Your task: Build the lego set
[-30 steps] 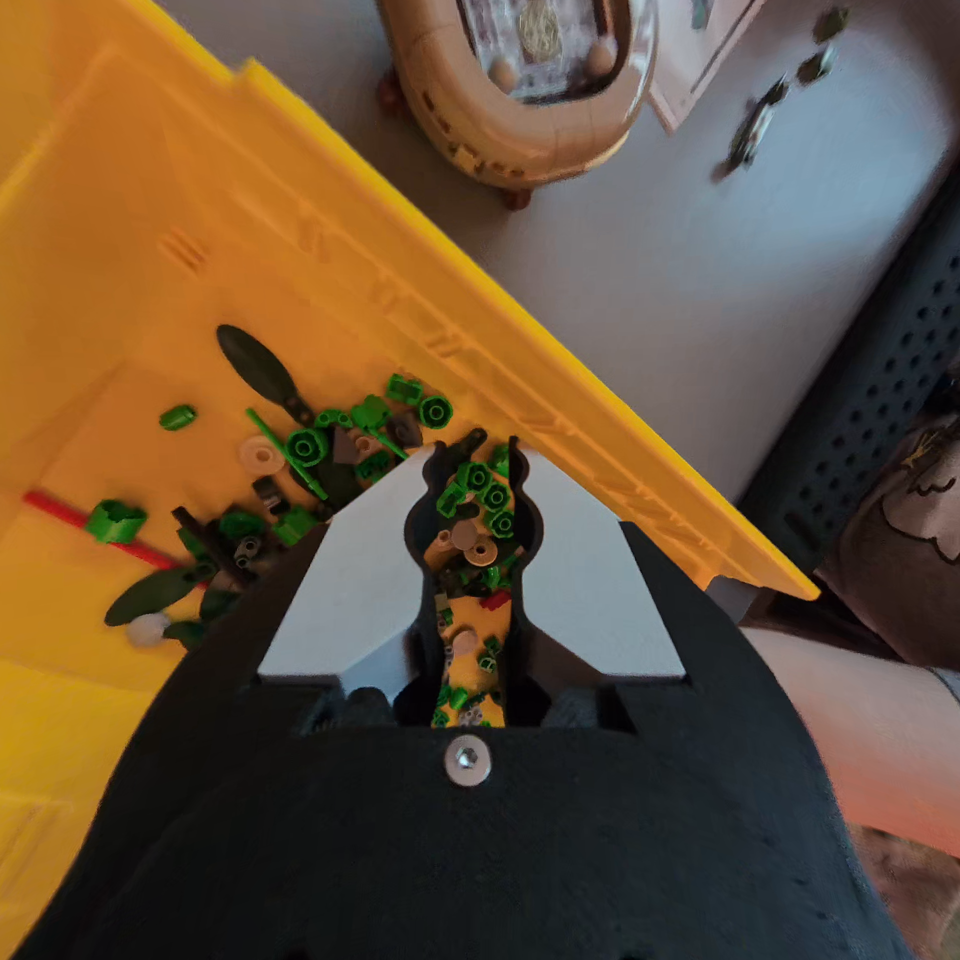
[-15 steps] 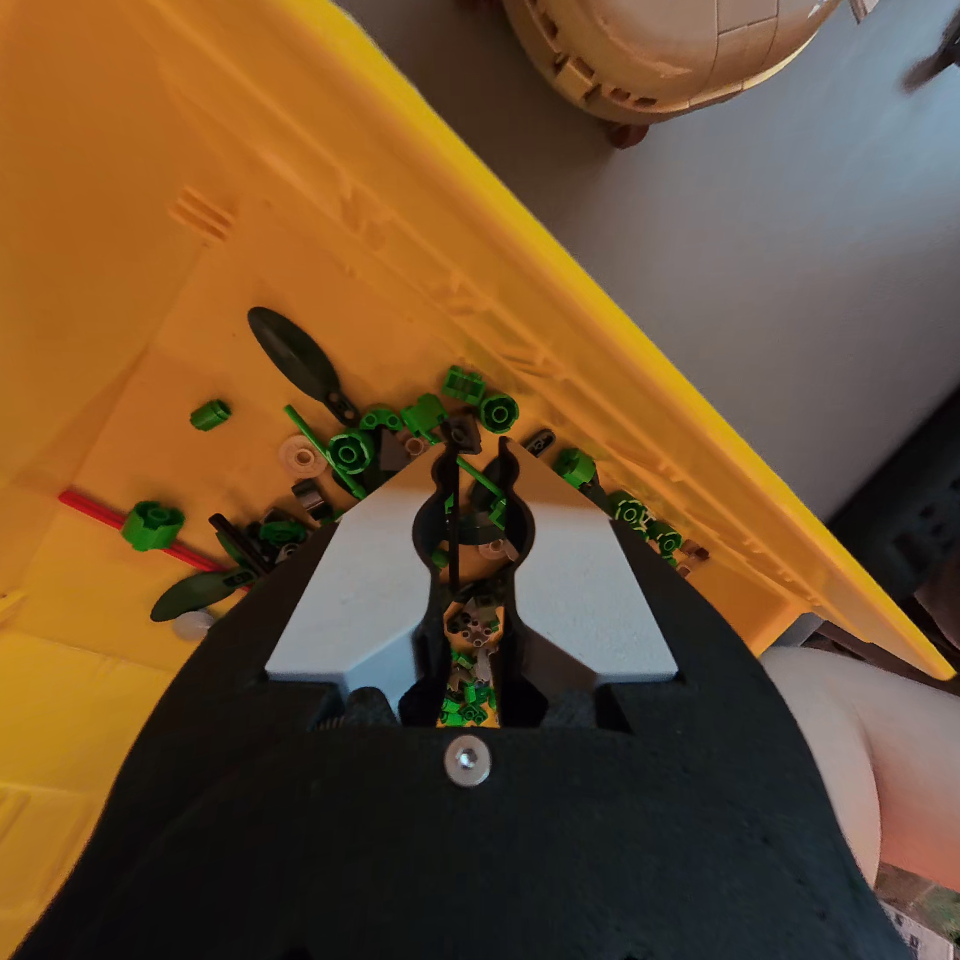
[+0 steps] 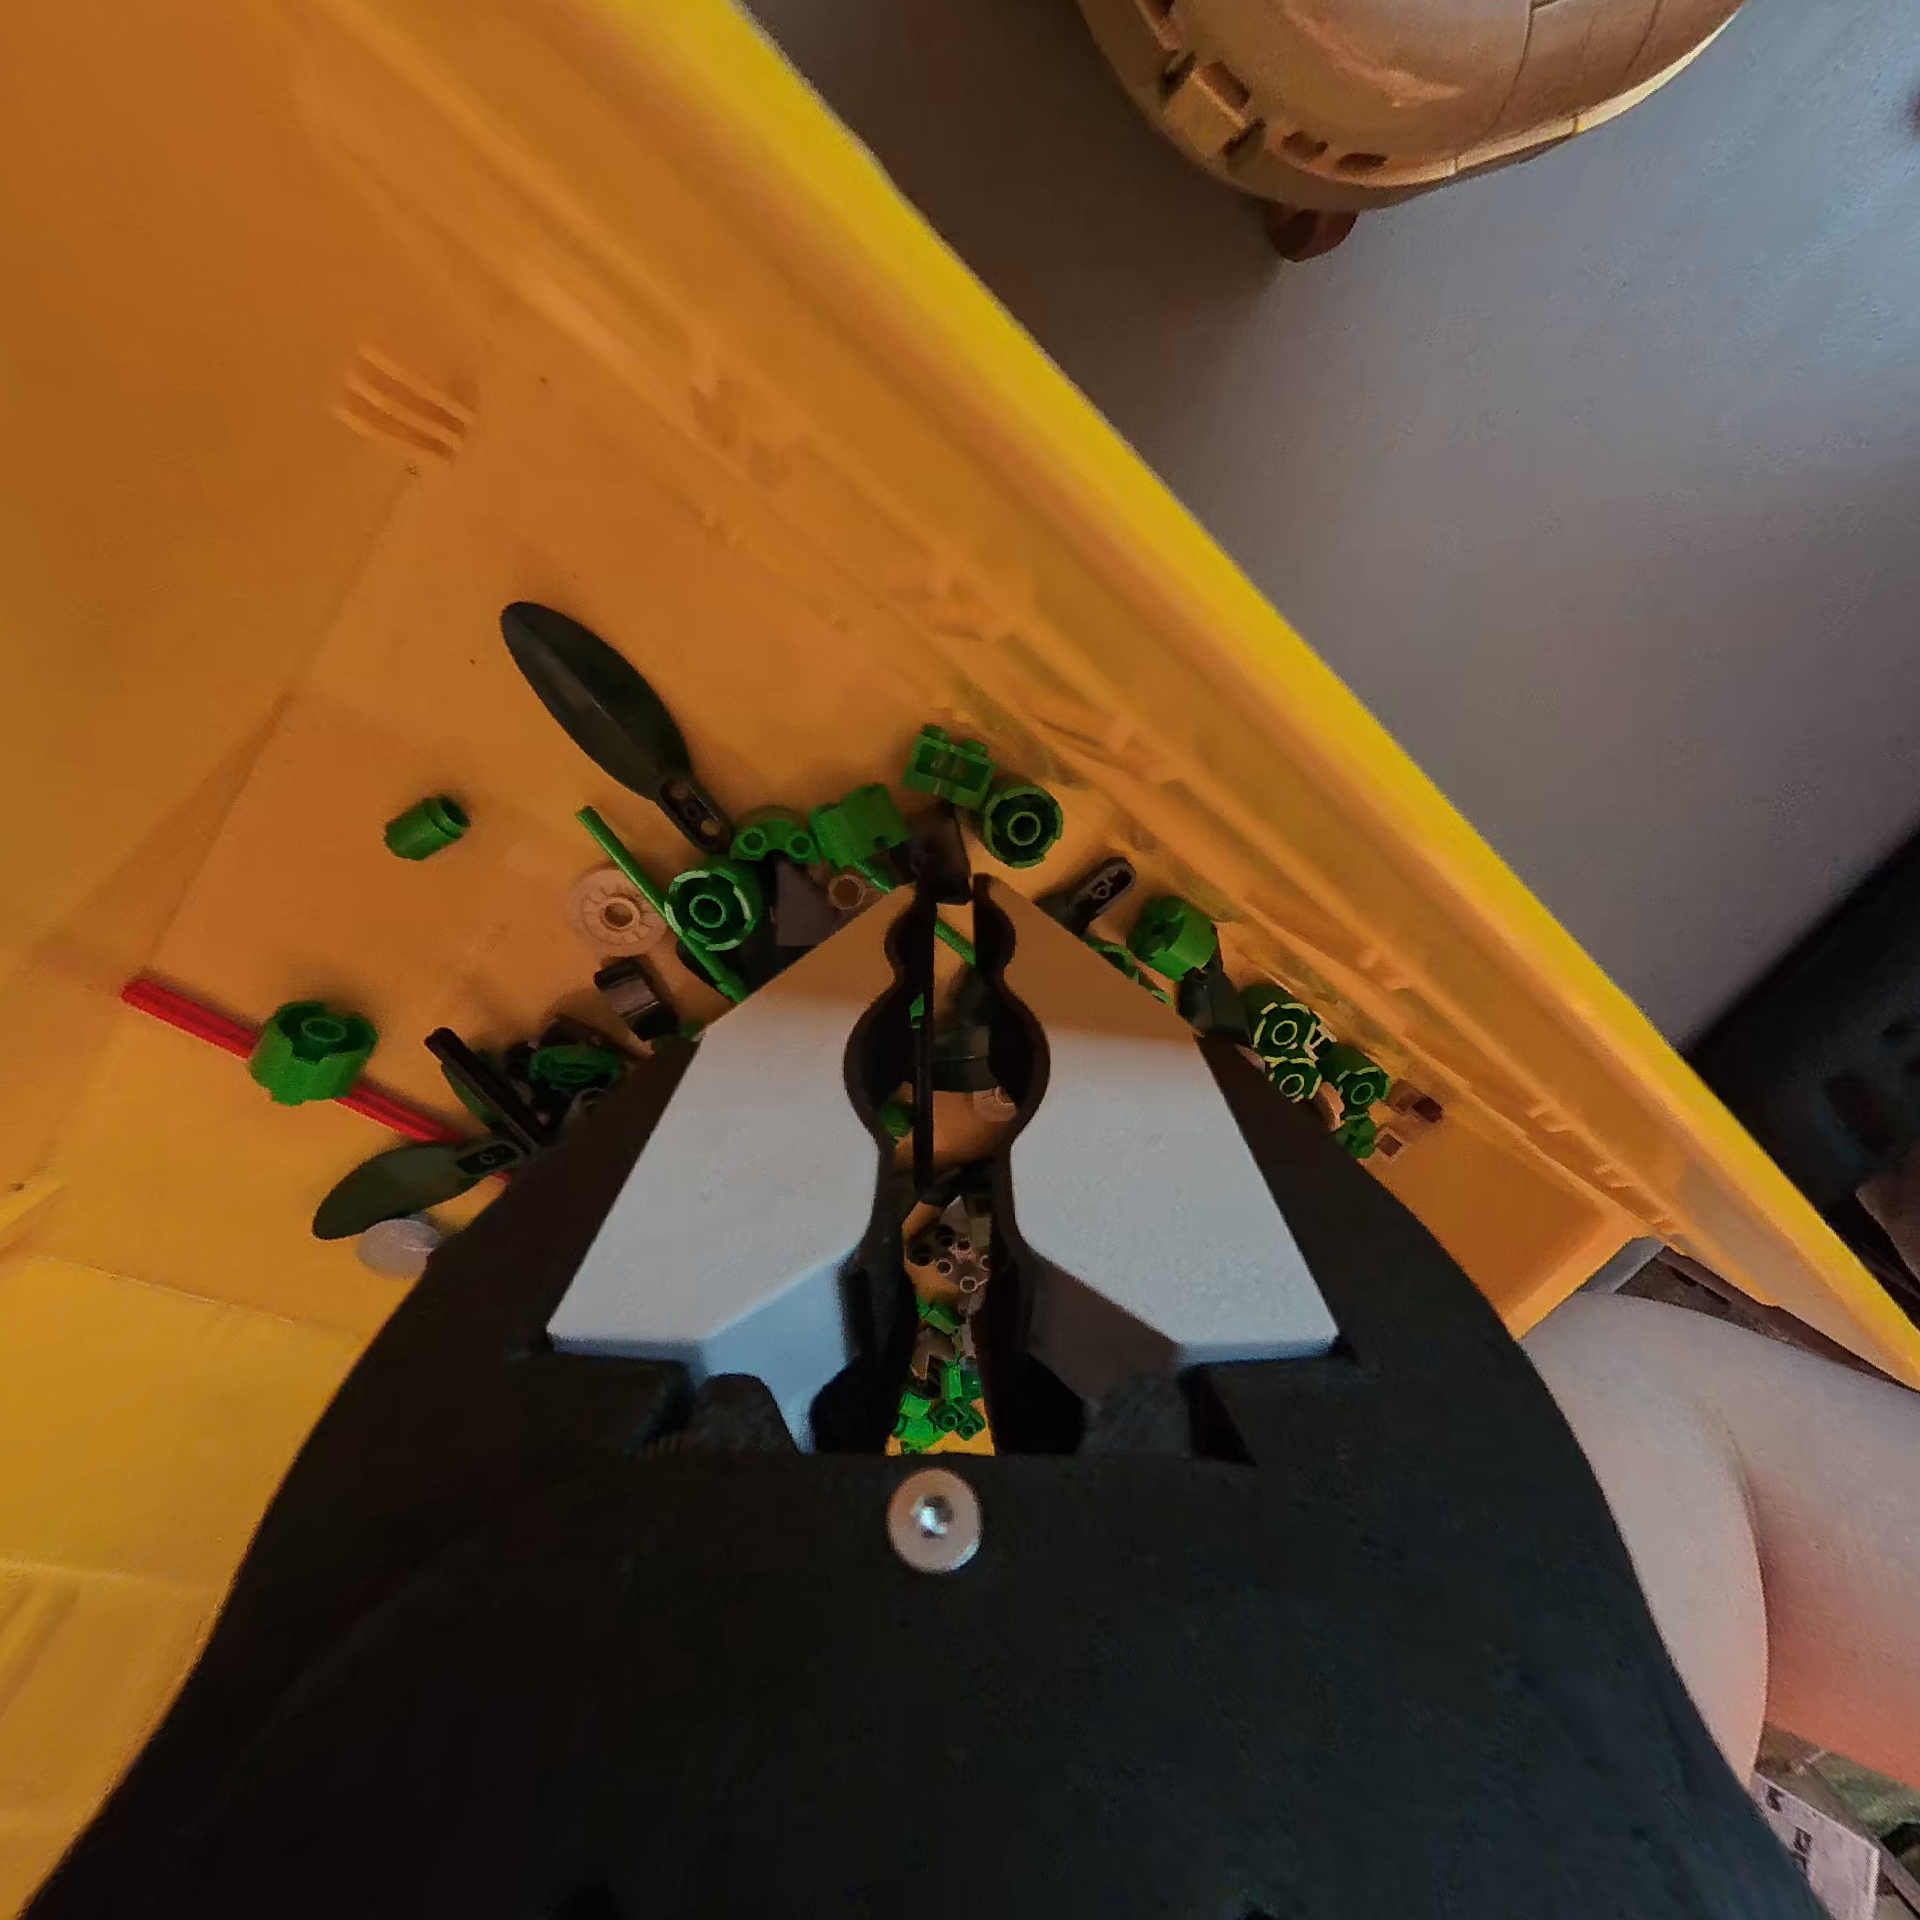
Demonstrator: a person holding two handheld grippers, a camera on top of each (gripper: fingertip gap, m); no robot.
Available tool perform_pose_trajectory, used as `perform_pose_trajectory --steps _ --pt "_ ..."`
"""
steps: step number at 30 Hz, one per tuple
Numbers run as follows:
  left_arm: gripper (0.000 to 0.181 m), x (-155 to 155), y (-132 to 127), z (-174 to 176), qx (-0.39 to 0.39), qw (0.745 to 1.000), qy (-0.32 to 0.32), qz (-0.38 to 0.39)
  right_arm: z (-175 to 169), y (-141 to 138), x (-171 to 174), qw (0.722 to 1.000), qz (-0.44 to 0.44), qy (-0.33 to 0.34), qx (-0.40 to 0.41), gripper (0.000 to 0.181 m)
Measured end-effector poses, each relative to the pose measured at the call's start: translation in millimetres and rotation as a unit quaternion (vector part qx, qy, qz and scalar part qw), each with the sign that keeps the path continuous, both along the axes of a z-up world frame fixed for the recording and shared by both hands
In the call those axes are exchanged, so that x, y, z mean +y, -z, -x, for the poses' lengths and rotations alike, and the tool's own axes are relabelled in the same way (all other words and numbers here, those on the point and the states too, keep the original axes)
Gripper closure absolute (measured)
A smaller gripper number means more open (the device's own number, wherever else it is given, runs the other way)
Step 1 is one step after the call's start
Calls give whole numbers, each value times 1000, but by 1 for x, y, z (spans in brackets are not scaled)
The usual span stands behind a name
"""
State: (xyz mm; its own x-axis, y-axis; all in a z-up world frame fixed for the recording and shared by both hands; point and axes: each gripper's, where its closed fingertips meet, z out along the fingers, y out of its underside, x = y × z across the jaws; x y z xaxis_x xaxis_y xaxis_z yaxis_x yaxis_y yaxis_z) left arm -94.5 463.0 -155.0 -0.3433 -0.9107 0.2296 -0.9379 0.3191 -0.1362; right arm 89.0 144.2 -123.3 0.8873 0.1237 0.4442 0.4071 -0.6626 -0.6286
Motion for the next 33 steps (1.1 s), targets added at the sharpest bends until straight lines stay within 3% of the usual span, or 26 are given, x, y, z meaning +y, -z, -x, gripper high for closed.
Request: perform_pose_trajectory --steps 10,14,18,24,29,33 --pt "180 10 -28 1 -48 996 -55 46 2 0 1 1000 2 -4 0 166" --pt "181 13 -58 0 -104 986 -88 97 4 -1 2 1000 0 -6 -1 166" --pt "180 -2 -109 -7 -188 967 -94 146 8 -4 7 1000 -8 -9 -6 166" --pt "180 -87 -182 -28 -281 931 -25 230 29 -32 31 996 -87 -25 -14 163" --pt "180 -170 -192 -58 -286 919 -2 272 67 -91 47 967 -235 -65 -66 162" --pt "180 -219 -190 -72 -289 907 16 305 91 -117 51 950 -296 -69 -72 155"
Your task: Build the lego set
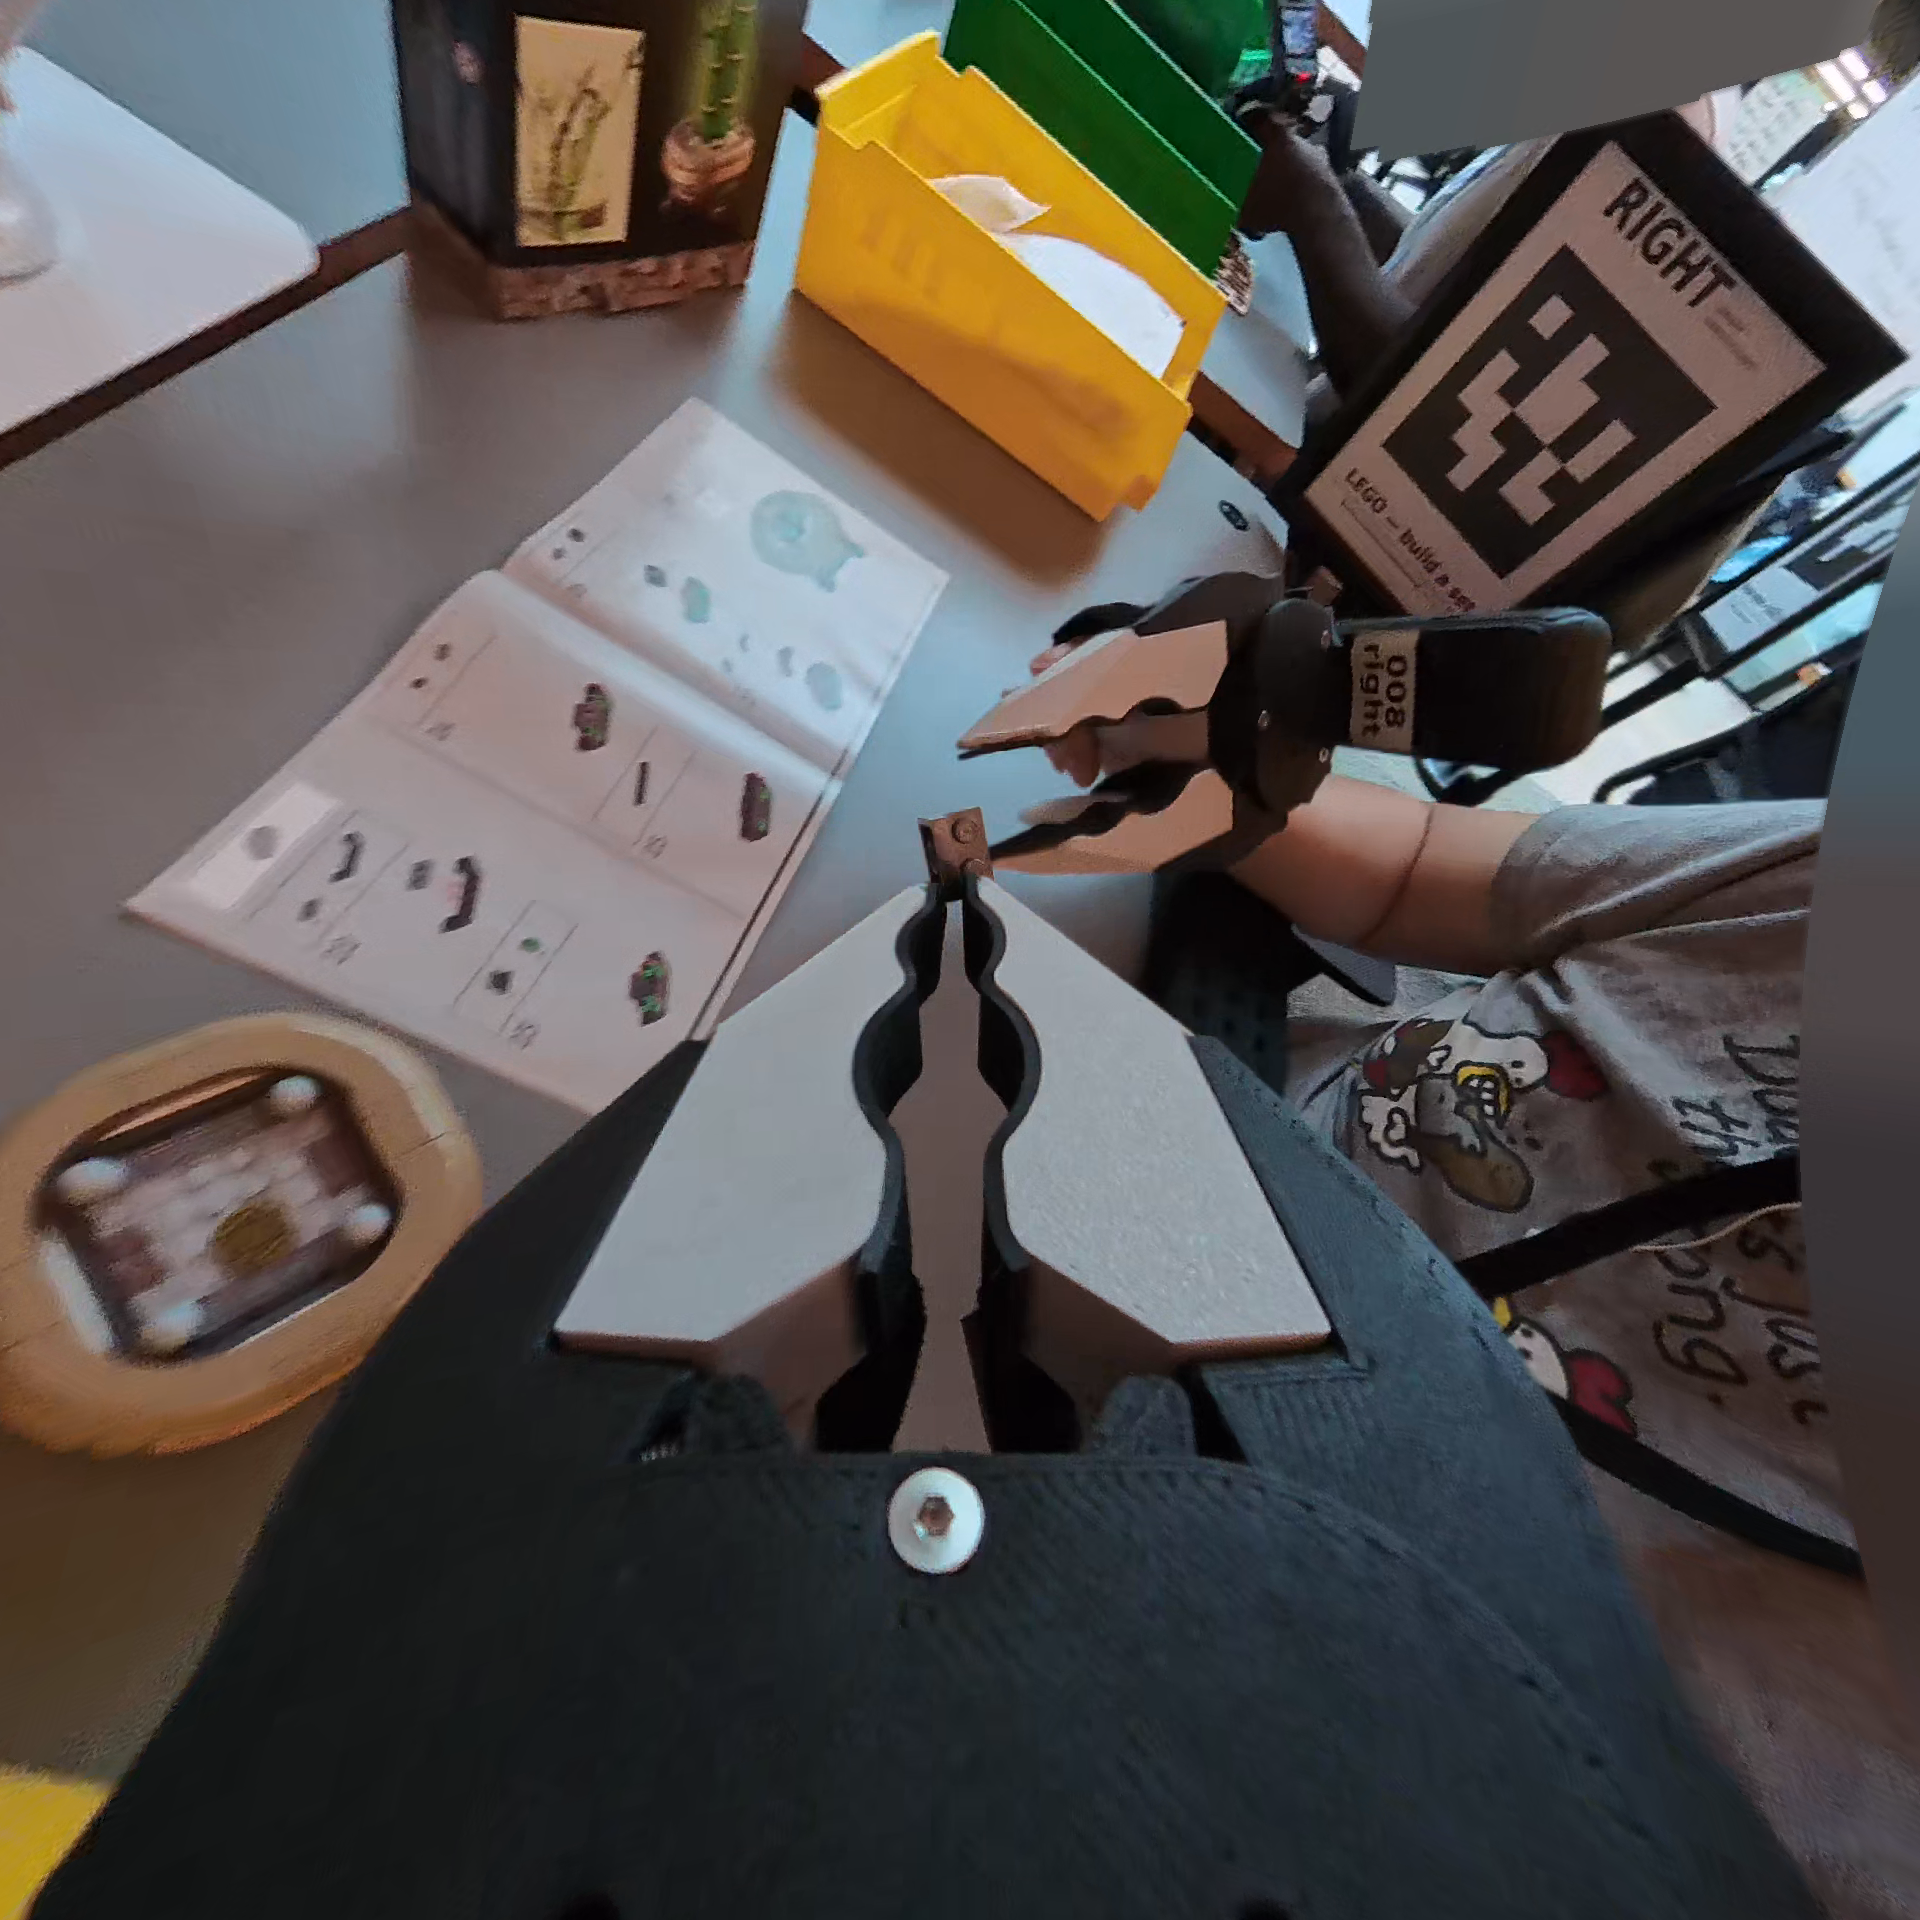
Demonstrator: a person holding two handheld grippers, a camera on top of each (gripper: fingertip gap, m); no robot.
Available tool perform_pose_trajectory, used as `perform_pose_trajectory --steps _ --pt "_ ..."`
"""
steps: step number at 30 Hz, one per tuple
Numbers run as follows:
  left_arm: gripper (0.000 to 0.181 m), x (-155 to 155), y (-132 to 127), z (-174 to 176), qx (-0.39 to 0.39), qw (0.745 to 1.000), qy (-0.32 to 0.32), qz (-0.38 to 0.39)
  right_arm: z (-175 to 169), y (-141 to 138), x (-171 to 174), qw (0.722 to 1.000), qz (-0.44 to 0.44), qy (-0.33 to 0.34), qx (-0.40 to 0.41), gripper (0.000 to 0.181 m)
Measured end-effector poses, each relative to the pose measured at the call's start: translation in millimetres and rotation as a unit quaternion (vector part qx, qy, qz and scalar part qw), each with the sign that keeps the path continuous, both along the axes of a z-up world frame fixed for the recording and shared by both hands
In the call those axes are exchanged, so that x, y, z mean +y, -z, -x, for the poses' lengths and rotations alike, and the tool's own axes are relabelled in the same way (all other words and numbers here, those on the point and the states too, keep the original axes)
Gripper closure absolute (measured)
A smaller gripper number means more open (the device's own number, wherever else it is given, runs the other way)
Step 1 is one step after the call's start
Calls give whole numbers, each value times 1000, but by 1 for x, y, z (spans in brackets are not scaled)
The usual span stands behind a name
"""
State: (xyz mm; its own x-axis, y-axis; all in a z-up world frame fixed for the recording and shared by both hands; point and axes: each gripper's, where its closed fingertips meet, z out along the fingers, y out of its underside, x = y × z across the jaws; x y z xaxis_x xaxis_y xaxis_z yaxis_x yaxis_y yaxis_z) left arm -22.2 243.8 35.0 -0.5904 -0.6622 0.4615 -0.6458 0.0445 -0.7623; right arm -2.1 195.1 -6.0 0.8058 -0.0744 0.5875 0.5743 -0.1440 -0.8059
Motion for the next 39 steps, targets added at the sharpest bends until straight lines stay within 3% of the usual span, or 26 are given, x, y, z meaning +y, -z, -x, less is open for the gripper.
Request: perform_pose_trajectory --steps 7,15,23,28,30,32,33,37,39 --pt "180 -38 36 -11 41 999 24 -15 1 -10 0 999 -25 24 25 151" --pt "180 -49 49 -13 65 997 35 -2 3 3 5 998 4 5 68 152" --pt "180 -54 50 -13 63 997 43 2 2 9 6 996 21 -3 83 167" --pt "168 -55 15 -17 -35 997 53 35 -8 -5 -4 978 -13 -36 205 167" --pt "162 -54 -4 -19 -145 988 58 3 -11 -13 -10 951 -30 -75 297 167" --pt "144 -51 -14 -23 -256 964 35 -67 -11 -24 -17 904 -54 -131 402 167" --pt "133 -49 -14 -26 -300 948 12 -109 -11 -29 -20 874 -62 -161 455 167" --pt "127 -63 -7 -24 -442 856 0 -269 -17 -43 -30 751 -98 -252 602 168" --pt "121 -76 1 -23 -465 829 8 -312 -18 -43 -32 713 -95 -275 638 168"
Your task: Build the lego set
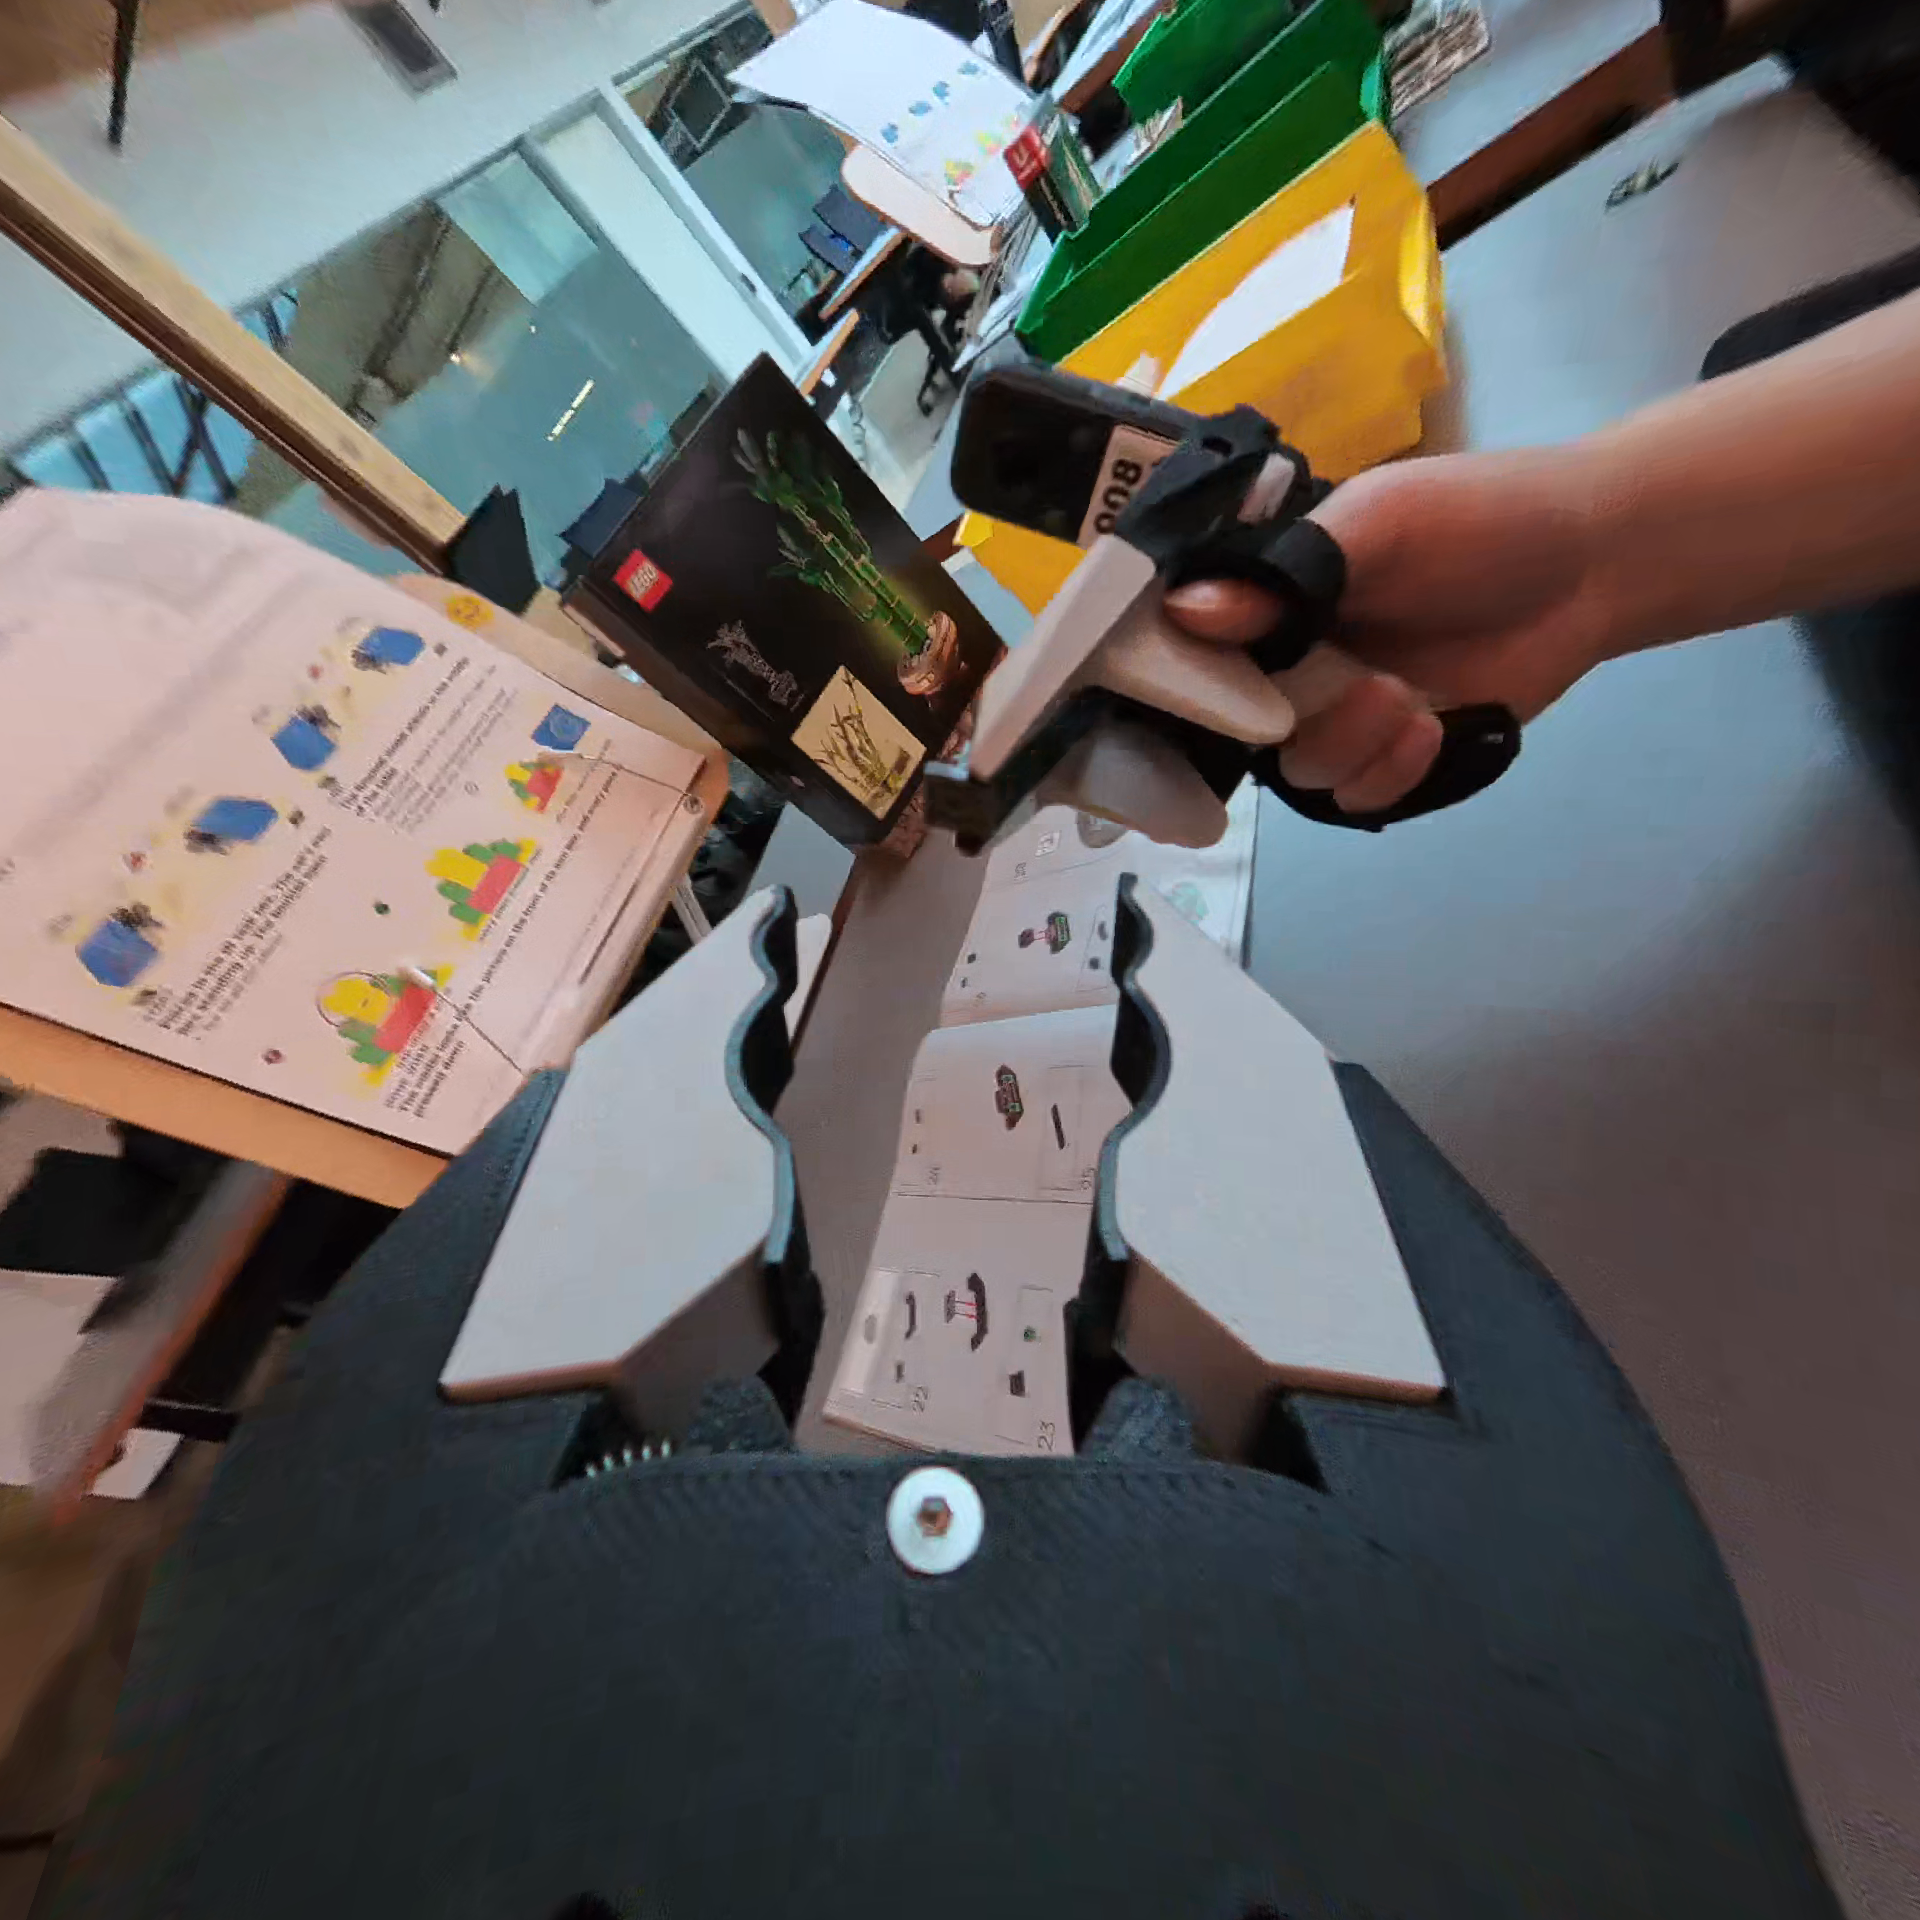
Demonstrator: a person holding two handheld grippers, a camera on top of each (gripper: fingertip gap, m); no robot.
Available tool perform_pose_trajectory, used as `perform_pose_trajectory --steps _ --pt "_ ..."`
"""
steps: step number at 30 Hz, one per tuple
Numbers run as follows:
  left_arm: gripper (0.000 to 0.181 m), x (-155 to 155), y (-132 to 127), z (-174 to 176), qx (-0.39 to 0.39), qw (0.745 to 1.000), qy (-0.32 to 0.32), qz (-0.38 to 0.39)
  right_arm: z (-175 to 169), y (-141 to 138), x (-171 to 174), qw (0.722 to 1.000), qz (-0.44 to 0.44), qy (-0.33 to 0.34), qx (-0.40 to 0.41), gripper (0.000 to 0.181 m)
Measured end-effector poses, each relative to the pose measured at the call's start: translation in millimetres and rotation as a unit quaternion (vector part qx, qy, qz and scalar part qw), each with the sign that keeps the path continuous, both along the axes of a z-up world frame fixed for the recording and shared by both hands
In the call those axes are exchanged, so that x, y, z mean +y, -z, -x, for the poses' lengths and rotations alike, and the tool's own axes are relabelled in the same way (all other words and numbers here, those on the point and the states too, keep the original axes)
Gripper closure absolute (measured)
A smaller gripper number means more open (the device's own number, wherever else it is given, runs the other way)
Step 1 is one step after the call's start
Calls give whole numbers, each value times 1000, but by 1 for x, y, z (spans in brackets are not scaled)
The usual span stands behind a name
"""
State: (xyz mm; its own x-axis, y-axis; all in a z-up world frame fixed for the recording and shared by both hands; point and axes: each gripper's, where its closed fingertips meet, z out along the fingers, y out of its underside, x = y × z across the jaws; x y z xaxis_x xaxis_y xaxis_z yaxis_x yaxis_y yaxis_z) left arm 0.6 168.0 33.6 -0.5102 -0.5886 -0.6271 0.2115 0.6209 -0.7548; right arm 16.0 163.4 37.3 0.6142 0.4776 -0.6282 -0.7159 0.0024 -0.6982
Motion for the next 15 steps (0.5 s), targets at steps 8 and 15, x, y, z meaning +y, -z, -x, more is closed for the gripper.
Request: perform_pose_trajectory --steps 8,15 --pt "147 -5 19 0 -35 999 5 37 22 11 7 997 28 -67 11 168" --pt "157 11 37 17 -32 996 -16 78 38 35 22 992 79 -99 8 168"
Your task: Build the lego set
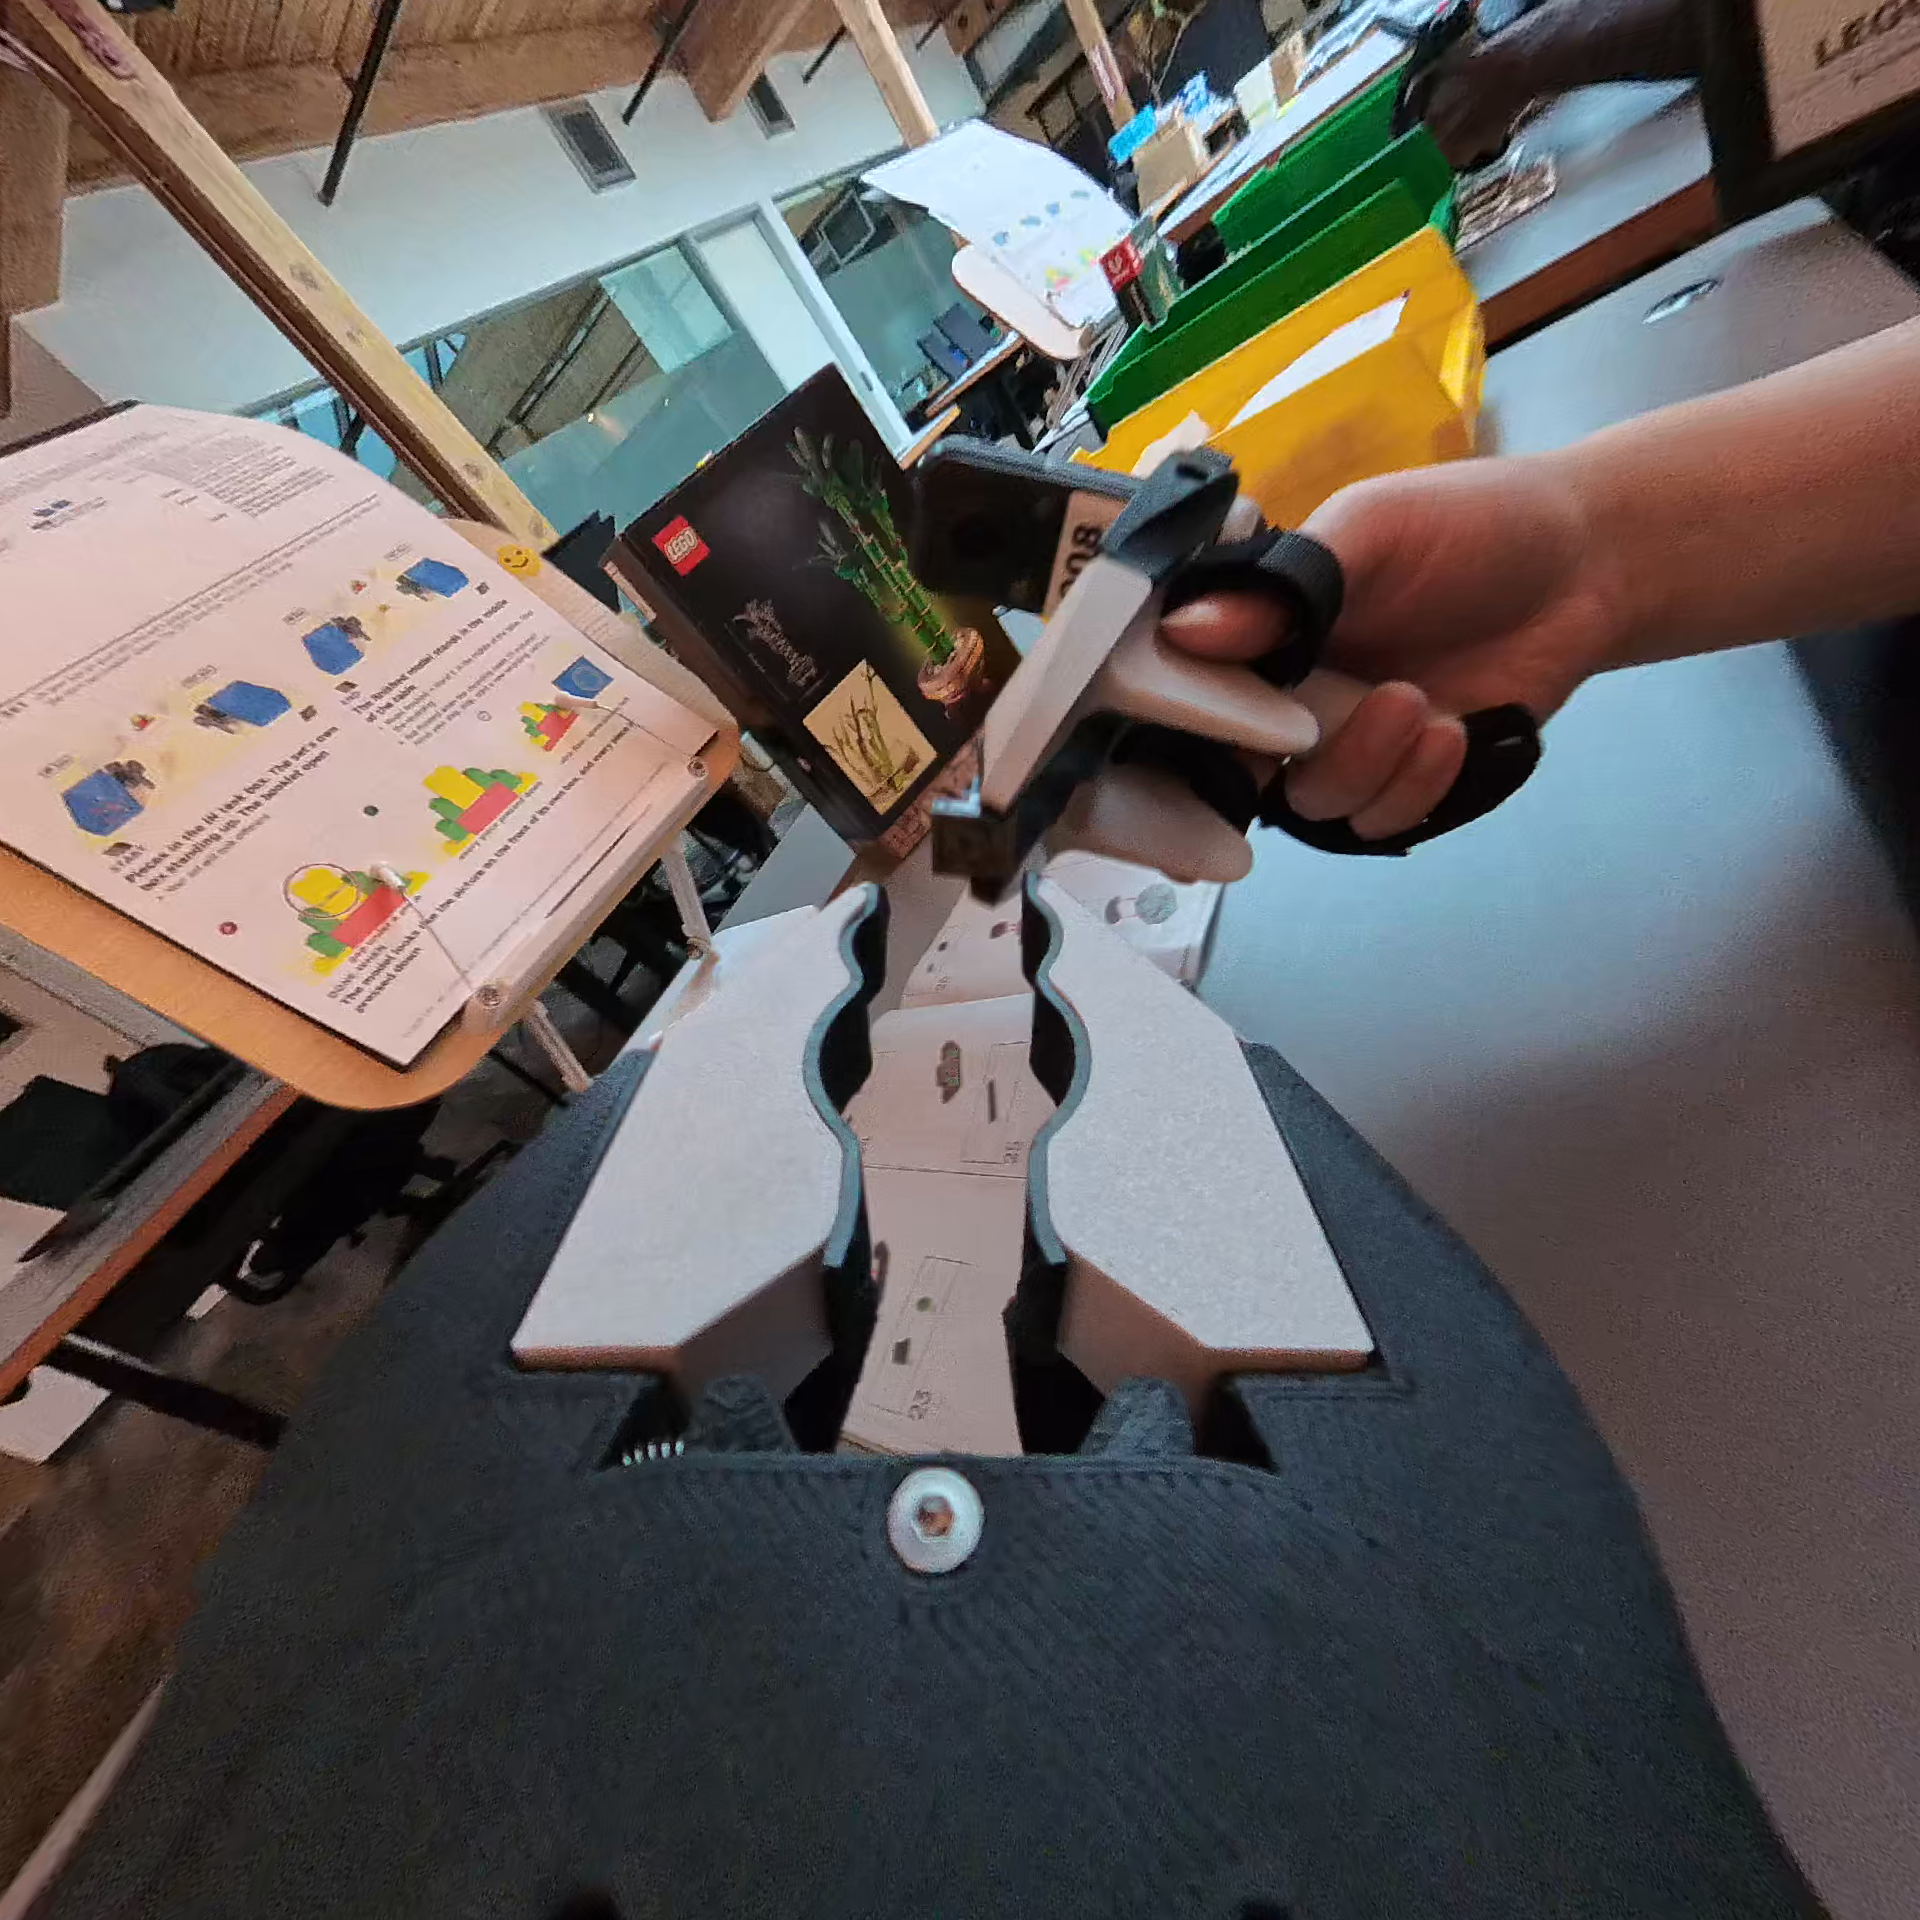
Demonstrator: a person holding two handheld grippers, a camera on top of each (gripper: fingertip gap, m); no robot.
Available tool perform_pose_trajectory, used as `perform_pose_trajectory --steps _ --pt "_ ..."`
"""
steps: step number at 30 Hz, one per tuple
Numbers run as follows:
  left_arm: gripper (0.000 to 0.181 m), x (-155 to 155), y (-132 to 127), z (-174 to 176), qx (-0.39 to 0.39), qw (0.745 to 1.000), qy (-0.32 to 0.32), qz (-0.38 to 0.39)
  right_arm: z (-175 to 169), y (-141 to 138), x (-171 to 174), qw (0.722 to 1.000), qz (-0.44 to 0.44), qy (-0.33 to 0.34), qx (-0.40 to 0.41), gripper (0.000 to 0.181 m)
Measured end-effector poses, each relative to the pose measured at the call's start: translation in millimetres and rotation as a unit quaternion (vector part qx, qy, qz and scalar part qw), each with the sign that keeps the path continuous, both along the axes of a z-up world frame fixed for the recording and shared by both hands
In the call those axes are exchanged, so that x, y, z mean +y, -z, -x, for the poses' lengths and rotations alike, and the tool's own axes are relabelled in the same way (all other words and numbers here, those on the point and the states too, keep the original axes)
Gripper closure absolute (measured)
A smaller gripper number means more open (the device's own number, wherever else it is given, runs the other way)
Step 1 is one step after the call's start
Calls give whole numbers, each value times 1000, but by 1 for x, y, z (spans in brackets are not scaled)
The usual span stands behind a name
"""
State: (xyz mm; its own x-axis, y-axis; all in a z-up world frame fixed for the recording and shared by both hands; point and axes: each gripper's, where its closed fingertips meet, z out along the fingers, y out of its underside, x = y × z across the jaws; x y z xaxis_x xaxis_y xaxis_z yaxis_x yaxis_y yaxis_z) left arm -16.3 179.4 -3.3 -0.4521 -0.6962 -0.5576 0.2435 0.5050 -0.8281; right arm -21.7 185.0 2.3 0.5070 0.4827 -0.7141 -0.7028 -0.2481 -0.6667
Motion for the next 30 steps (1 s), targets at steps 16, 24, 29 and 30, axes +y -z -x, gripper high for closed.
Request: perform_pose_trajectory --steps 16,24,29,30 --pt "166 4 27 6 12 999 -33 -11 15 28 14 997 50 1 -67 167" --pt "167 7 35 6 12 999 -36 -11 16 37 16 992 62 12 -110 167" --pt "167 8 43 8 23 999 -36 -6 8 36 14 990 60 29 -128 154" --pt "167 8 46 9 27 999 -35 -9 4 35 12 988 60 35 -136 154"
